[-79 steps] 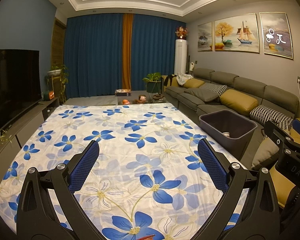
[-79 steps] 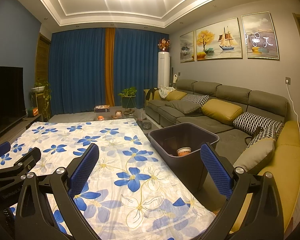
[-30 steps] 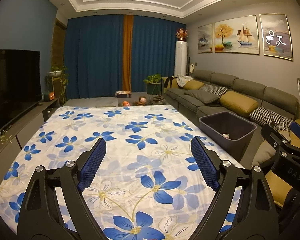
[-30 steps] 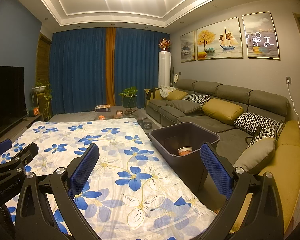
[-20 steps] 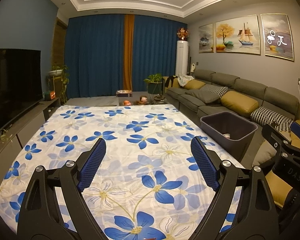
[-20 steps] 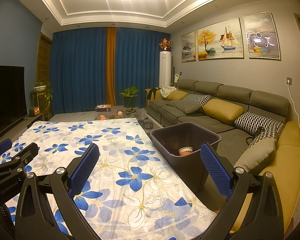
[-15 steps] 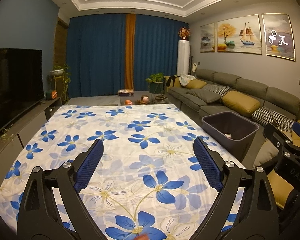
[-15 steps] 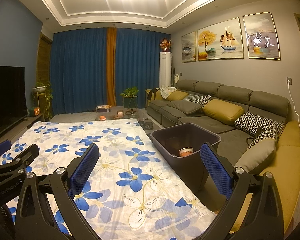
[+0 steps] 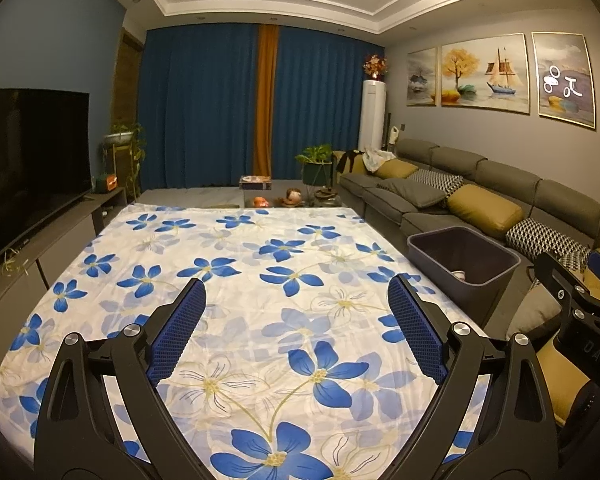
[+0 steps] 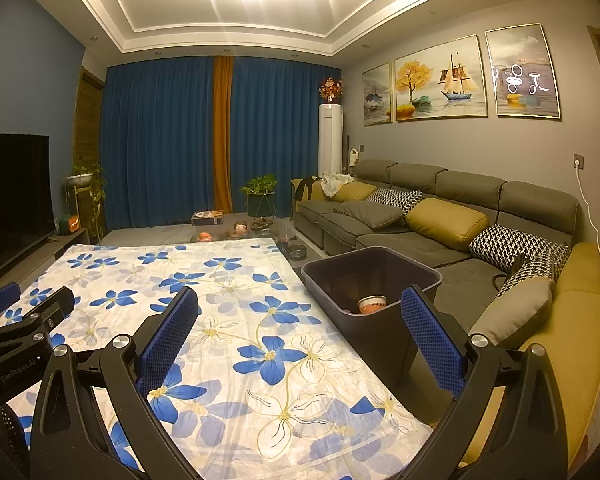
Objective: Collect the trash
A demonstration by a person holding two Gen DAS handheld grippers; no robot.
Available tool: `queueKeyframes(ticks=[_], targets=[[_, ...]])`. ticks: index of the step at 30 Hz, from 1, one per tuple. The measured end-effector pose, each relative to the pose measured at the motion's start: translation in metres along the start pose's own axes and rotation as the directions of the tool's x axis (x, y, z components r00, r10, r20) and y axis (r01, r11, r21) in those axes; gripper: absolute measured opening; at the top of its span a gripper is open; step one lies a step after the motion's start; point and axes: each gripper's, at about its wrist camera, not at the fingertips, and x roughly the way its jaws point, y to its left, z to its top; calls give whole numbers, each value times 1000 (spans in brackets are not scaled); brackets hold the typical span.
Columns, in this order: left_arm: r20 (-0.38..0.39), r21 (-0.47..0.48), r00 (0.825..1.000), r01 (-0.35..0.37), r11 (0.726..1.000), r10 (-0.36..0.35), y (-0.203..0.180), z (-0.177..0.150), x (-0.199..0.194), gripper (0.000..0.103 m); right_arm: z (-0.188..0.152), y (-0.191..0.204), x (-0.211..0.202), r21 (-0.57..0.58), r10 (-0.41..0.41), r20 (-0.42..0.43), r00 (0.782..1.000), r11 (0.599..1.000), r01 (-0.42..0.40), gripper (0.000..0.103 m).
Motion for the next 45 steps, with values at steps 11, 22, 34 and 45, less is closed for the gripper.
queueKeyframes(ticks=[11, 22, 34, 45], targets=[[3, -2, 1000, 1, 1000, -1, 0, 0, -1, 91, 1, 0, 0, -1, 2, 1, 1000, 1000, -2, 98], [1, -2, 1000, 2, 1000, -2, -1, -1, -2, 91, 0, -3, 1, 0, 4, -2, 1000, 1000, -4, 98], [-1, -3, 1000, 2, 1000, -2, -1, -1, -2, 91, -1, -4, 1, 0, 7, -6, 1000, 1000, -7, 98], [-2, -4, 1000, 2, 1000, -2, -2, -2, -2, 91, -4, -6, 2, 1, 7, -13, 1000, 1000, -7, 98]])
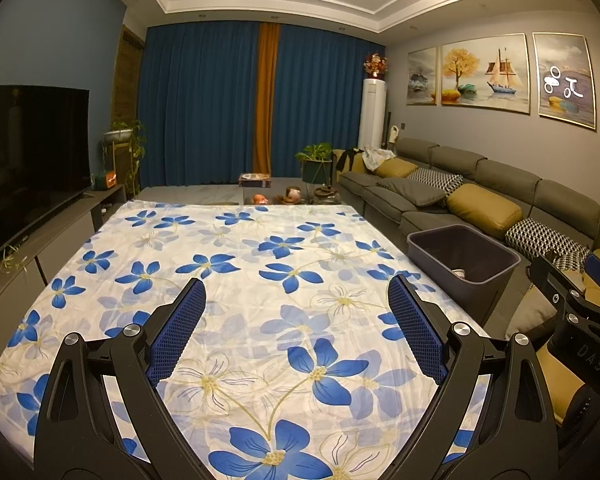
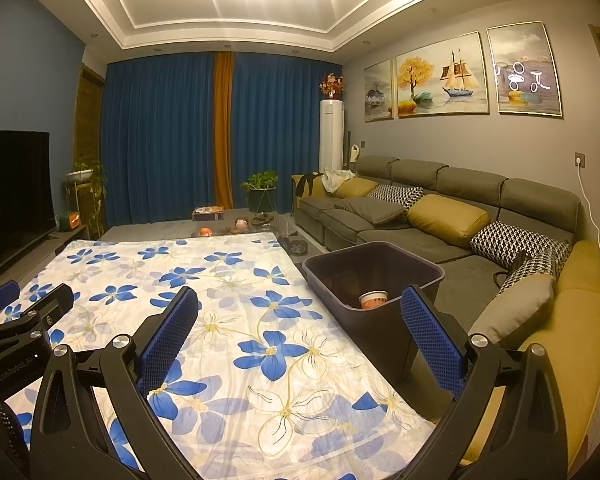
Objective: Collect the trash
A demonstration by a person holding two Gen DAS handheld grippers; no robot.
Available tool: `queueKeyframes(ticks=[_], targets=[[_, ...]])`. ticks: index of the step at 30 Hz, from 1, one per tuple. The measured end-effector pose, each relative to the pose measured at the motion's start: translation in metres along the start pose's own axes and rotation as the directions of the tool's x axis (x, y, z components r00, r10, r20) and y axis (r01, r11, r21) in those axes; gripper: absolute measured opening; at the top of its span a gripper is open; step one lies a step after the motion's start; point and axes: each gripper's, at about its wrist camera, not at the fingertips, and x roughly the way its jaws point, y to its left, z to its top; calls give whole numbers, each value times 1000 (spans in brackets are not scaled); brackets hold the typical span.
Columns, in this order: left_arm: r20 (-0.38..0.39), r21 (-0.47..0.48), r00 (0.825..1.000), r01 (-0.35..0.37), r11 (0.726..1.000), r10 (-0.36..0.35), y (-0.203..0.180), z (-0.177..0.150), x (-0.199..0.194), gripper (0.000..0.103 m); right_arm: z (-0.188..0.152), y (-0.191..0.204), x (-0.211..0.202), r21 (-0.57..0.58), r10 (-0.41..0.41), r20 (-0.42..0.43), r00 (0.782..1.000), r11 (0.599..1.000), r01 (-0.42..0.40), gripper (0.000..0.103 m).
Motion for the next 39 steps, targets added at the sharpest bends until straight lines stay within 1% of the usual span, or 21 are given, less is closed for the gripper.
queueKeyframes(ticks=[39], targets=[[-15, -4, 1000, -11, 1000, 10, 1, -11, 5, 93, -6, -6, 7, 7, 0, -28, 1000, 1000, 0, 98]])
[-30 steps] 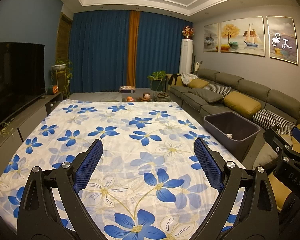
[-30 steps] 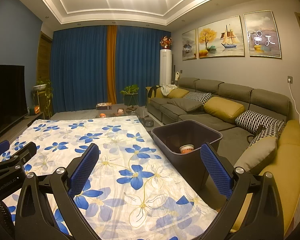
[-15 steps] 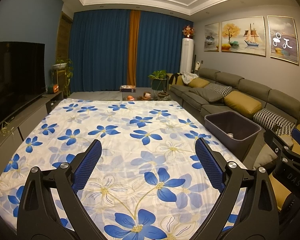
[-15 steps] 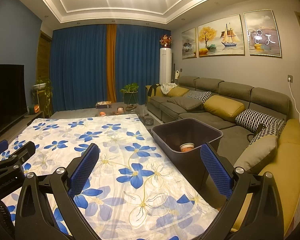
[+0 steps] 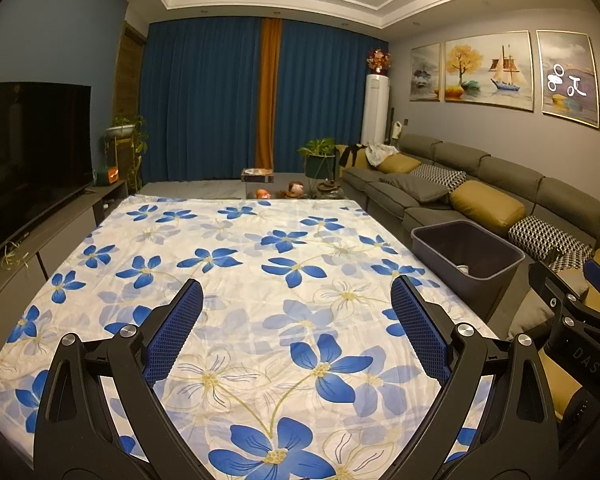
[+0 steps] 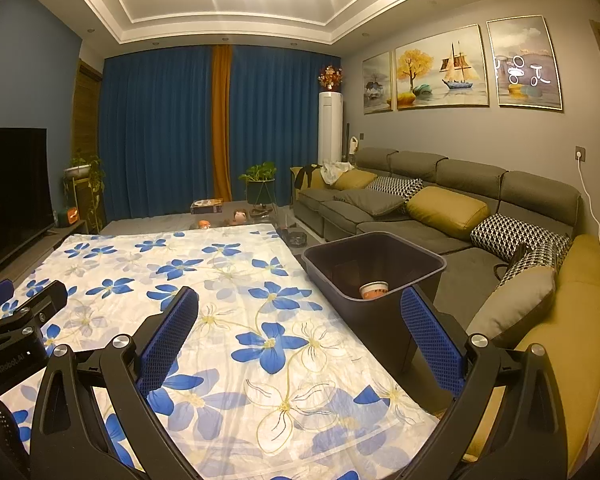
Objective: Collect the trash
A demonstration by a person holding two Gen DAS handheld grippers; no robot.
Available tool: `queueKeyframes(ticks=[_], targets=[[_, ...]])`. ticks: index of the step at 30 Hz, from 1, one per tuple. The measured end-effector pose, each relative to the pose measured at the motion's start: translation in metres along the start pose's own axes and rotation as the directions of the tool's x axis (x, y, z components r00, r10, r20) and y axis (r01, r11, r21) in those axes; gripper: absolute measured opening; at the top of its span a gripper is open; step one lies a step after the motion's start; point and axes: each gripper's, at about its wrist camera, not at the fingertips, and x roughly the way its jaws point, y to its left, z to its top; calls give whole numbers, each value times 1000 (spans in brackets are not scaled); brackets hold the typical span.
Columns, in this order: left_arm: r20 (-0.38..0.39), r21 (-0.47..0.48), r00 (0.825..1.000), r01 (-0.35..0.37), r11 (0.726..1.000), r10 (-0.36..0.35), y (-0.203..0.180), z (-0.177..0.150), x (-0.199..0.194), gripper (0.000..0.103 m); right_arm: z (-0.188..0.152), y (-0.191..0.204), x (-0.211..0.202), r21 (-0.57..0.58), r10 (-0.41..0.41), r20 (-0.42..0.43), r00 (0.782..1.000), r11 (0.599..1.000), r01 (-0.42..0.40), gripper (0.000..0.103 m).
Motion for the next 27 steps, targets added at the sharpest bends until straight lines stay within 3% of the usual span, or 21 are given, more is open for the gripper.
queueKeyframes(ticks=[15, 27], targets=[[-11, -7, 1000, -3, 1000, 3, 3, -2, 3, 95, -1, 0, 3, -1, -3, -13, 1000, 1000, 3, 98], [-65, -33, 998, -28, 999, 26, 16, -6, 19, 97, -3, 4, 21, -4, -6, -57, 998, 1000, 5, 98]])
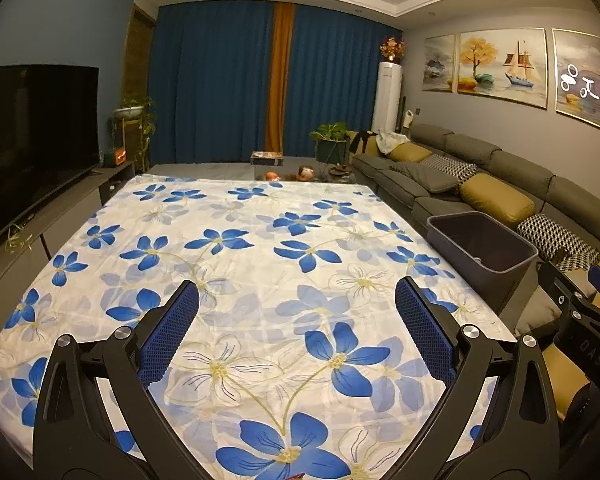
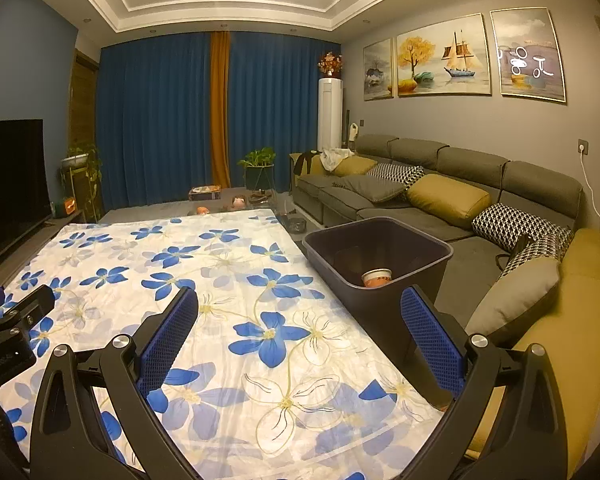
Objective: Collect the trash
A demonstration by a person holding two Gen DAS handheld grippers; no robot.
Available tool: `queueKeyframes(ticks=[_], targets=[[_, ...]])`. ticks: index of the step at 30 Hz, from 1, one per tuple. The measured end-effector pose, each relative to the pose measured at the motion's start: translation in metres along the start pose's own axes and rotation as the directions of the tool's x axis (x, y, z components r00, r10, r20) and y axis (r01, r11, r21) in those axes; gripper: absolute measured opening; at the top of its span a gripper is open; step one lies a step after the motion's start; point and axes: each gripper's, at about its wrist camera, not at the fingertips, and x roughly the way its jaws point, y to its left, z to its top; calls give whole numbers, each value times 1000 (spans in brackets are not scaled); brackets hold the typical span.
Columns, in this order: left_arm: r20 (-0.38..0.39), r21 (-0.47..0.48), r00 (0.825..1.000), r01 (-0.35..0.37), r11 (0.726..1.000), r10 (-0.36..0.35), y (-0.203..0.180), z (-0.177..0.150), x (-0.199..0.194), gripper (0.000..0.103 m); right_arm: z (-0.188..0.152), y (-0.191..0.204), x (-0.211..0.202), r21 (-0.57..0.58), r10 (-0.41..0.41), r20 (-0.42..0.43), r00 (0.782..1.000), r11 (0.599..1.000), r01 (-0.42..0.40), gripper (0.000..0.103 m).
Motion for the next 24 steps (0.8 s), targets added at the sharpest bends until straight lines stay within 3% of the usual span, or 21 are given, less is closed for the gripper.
queueKeyframes(ticks=[24], targets=[[-52, -25, 998, -18, 1000, 17, 16, -2, 25, 97, -1, 13, 33, -16, -3, -53, 999, 1000, 3, 98]])
